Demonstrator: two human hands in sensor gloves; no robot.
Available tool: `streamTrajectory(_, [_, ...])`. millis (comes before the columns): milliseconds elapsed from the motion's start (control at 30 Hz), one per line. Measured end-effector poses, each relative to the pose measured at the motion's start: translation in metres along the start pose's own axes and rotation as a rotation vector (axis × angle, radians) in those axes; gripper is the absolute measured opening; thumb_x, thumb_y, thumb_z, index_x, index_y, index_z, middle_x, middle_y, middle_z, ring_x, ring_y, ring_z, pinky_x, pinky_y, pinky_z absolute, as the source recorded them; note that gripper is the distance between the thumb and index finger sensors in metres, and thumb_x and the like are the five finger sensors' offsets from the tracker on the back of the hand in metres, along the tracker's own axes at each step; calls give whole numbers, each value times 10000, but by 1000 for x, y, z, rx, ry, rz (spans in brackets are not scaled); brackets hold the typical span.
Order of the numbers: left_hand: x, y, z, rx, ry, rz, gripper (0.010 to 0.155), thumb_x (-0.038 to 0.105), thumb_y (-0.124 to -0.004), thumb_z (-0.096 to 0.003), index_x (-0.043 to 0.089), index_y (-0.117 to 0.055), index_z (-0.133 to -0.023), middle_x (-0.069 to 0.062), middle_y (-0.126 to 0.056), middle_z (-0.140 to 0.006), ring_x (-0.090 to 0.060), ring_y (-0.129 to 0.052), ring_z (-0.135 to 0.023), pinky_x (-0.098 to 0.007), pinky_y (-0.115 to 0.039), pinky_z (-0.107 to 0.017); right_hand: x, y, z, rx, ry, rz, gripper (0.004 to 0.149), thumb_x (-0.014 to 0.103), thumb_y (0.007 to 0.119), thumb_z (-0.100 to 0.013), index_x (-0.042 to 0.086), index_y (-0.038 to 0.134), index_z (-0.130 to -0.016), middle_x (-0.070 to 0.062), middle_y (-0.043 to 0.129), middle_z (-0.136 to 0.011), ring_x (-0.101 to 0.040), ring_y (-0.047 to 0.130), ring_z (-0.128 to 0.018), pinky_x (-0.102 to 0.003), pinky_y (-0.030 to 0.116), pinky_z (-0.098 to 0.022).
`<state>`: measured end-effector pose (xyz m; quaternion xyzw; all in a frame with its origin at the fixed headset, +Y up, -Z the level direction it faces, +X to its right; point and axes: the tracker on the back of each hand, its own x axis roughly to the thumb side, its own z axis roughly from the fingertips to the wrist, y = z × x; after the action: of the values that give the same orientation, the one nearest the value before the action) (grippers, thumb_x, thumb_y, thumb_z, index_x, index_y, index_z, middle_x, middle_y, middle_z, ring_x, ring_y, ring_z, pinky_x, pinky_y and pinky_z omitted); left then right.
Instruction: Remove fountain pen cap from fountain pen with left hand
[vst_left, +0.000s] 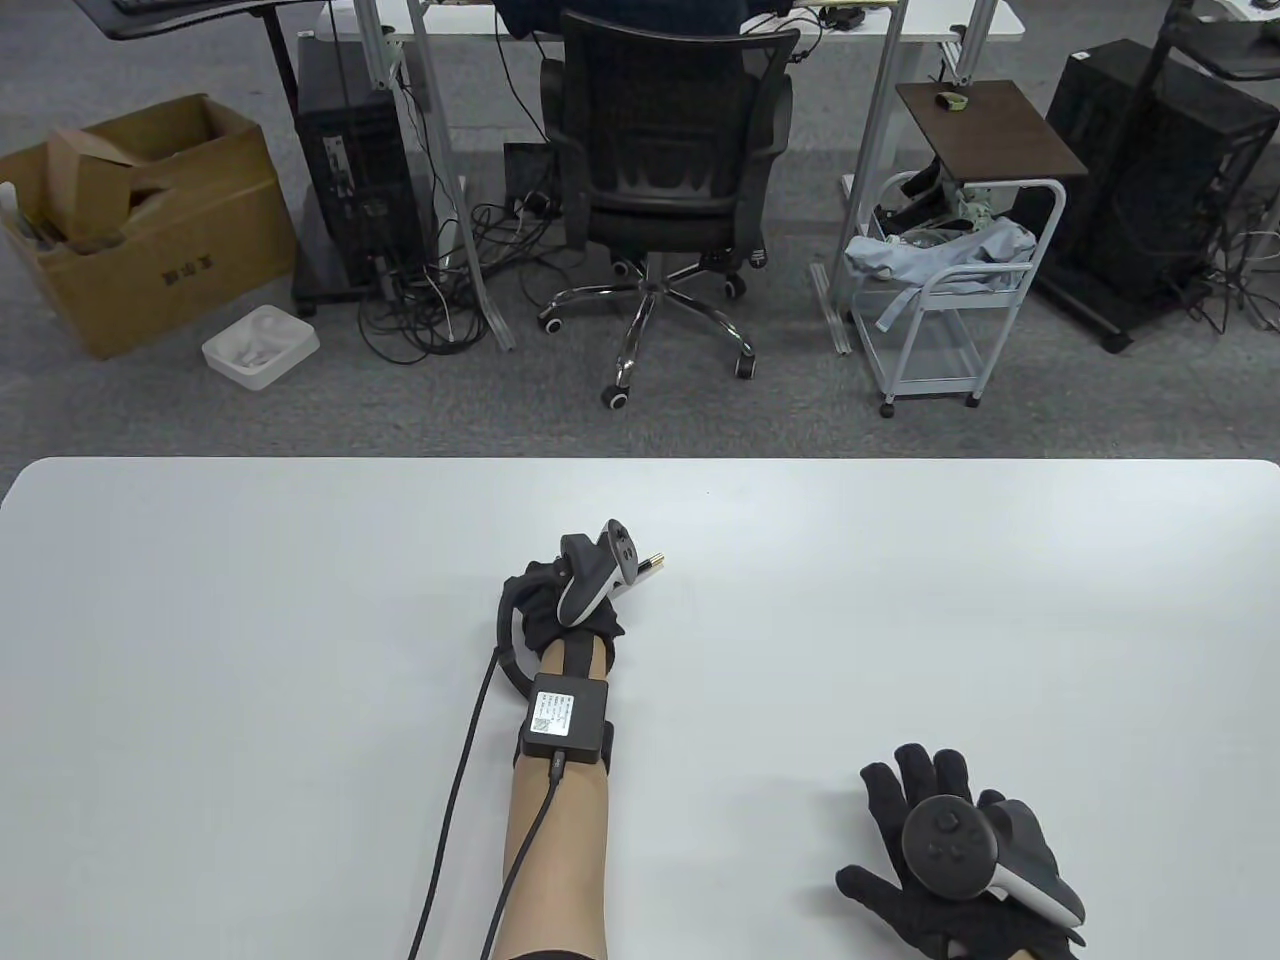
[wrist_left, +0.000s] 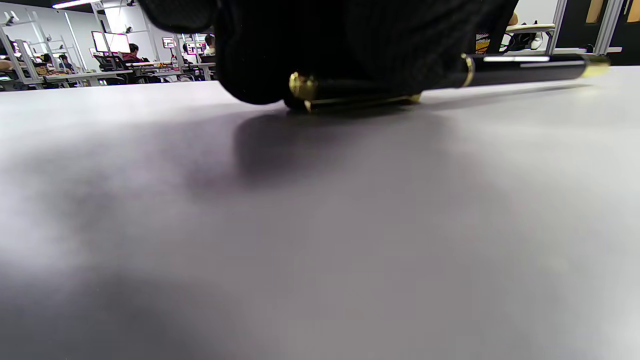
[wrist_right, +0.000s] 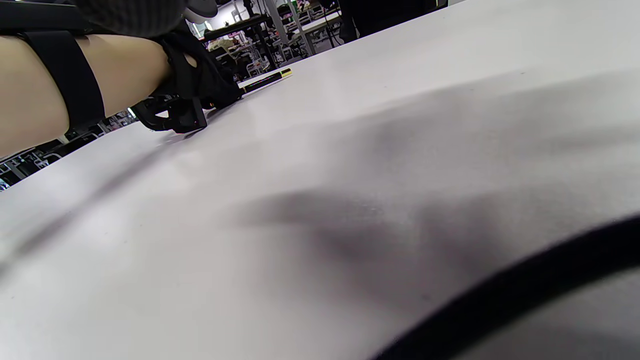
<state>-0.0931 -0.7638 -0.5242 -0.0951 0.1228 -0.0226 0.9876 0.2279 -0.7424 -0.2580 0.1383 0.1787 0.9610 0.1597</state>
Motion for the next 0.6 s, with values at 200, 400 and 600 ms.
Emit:
streamTrajectory(200, [-6,17,11,0,-37,5,437,277,-700,-447,228,-811,-867,-24,-877,-890,-323,-869,-800,-629,-566,-730,-4,-2,1,-7,19,-15,889,601,538,-474,144,11,-1025,-204,-157,-1024,-518,-151,-885,-761,26,-554])
streamTrajectory(400, [-11,72,48,79,-116,77,436,278,-699,-449,233,-800,-871,-25,-915,-873,-308,-916,-807,-637,-592,-724,-3,-1,1,-3,27,-2,889,602,536,-474,145,7,-1024,-205,-159,-1022,-519,-150,-884,-761,27,-554])
streamTrajectory(600, [-11,101,102,154,-265,47,436,274,-698,-451,222,-792,-874,-41,-902,-868,-323,-900,-790,-648,-584,-716,-3,-1,2,-6,42,4,888,602,535,-474,148,4,-1022,-205,-160,-1021,-518,-150,-884,-762,27,-554])
